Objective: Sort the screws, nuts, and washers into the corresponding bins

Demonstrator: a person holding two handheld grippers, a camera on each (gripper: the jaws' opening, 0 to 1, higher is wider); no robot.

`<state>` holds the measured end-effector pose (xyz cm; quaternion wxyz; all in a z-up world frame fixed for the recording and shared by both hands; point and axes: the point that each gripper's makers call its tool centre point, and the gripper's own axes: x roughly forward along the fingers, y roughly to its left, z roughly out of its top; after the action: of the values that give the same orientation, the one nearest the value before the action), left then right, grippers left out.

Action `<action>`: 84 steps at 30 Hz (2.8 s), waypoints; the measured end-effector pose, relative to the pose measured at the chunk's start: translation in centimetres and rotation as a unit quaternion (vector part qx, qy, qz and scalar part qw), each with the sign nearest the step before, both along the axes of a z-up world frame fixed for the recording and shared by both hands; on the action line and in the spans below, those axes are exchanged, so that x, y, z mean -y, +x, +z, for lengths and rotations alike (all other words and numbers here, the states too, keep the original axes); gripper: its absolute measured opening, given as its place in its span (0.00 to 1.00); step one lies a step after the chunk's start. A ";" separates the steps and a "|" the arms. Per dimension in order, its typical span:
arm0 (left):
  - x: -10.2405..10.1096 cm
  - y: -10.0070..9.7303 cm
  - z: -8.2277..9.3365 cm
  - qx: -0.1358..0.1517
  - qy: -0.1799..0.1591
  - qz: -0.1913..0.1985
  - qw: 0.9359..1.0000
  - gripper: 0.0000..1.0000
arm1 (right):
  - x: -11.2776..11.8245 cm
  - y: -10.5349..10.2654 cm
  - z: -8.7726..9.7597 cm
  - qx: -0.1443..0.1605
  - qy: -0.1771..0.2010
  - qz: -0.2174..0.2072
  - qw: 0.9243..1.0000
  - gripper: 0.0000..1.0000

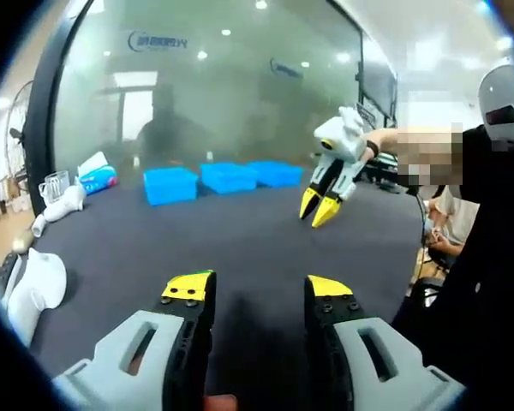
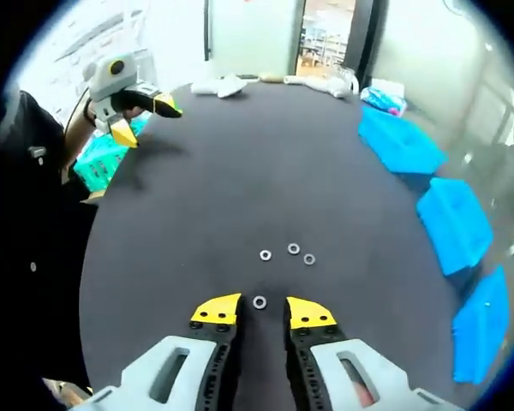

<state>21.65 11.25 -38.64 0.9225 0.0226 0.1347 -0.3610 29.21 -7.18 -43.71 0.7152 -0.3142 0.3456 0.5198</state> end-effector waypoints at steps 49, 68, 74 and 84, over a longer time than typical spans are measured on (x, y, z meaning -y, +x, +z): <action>-1.8 1.5 1.9 0.028 -0.024 0.045 0.998 0.39 | 3.6 0.2 6.5 0.135 0.221 -0.151 0.954 0.03; -1.5 1.5 3.0 0.039 -0.028 0.052 0.998 0.39 | 5.6 0.6 10.4 0.220 0.314 -0.231 0.894 0.04; -1.5 1.3 2.9 0.037 -0.030 0.054 0.997 0.39 | 5.8 3.0 12.0 0.232 0.336 -0.247 0.879 0.04; -1.9 1.2 3.0 0.040 -0.031 0.058 0.997 0.39 | 5.7 9.1 13.4 0.207 0.357 -0.263 0.872 0.03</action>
<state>22.80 13.13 -35.69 0.9468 0.0008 0.0876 -0.3095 38.34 -12.92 -30.32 0.9441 -0.0356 0.0505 0.3238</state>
